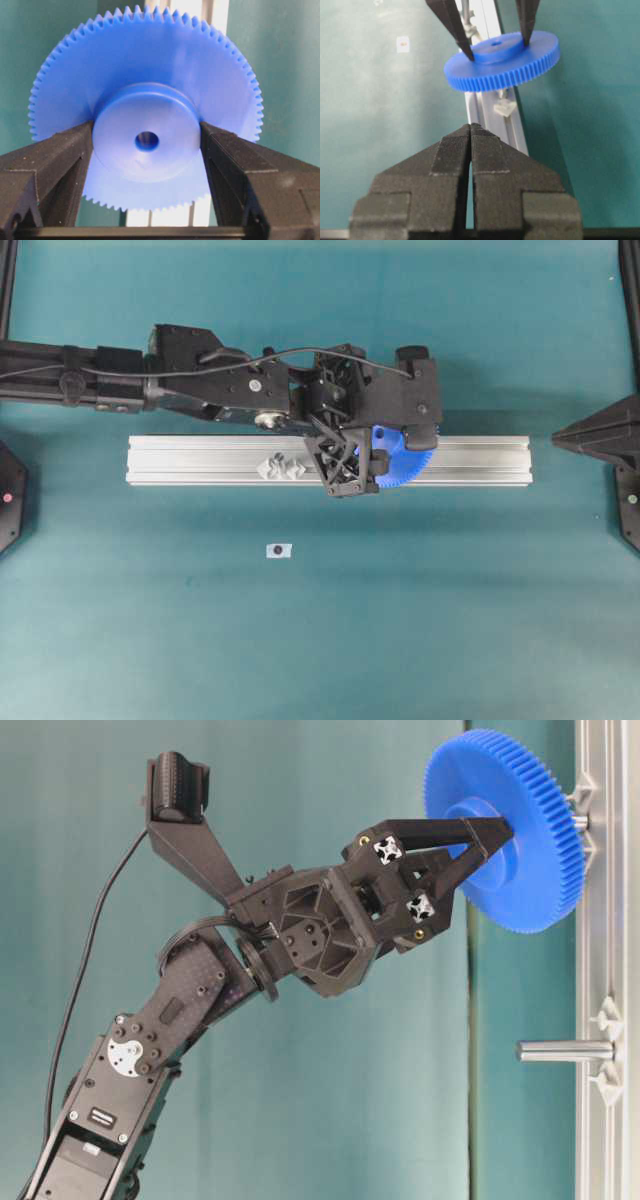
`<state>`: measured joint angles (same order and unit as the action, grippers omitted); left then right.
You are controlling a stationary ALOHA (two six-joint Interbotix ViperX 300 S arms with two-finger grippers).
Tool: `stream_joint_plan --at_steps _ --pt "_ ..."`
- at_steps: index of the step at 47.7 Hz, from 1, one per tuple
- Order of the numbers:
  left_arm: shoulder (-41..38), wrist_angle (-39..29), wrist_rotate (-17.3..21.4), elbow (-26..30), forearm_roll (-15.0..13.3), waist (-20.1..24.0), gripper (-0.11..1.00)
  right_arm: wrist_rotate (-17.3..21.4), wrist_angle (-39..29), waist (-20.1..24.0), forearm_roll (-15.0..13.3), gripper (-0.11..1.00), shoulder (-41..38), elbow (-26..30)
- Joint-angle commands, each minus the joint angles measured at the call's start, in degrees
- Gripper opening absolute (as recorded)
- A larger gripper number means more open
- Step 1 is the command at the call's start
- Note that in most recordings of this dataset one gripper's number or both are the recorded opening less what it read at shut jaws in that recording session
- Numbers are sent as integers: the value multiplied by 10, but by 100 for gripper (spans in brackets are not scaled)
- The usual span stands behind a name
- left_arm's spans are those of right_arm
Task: Find the location of the shaft and insert the large gear.
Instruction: 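Push the blue gear onto the right shaft with the left gripper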
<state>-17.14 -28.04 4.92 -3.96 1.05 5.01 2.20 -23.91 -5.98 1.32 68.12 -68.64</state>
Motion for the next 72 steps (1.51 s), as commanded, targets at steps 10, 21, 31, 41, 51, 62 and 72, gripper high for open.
stream_joint_plan --at_steps 10,21,31,41,51,62,72 --pt "-6 10 5 54 2 -3 72 5 5 -2 1 2 -4 5" --pt "-14 9 7 55 2 2 72 5 6 -1 1 2 -4 5" --pt "-13 5 9 44 2 18 72 5 6 -1 1 2 -4 5" --pt "-18 7 10 39 2 38 72 5 6 -1 1 2 -4 5" --pt "-18 0 10 28 2 39 72 5 6 -1 1 2 -4 5" --pt "-6 -18 10 12 2 39 72 5 11 -1 1 2 -4 5" --pt "11 -57 11 7 2 39 72 5 11 -2 1 2 -4 5"
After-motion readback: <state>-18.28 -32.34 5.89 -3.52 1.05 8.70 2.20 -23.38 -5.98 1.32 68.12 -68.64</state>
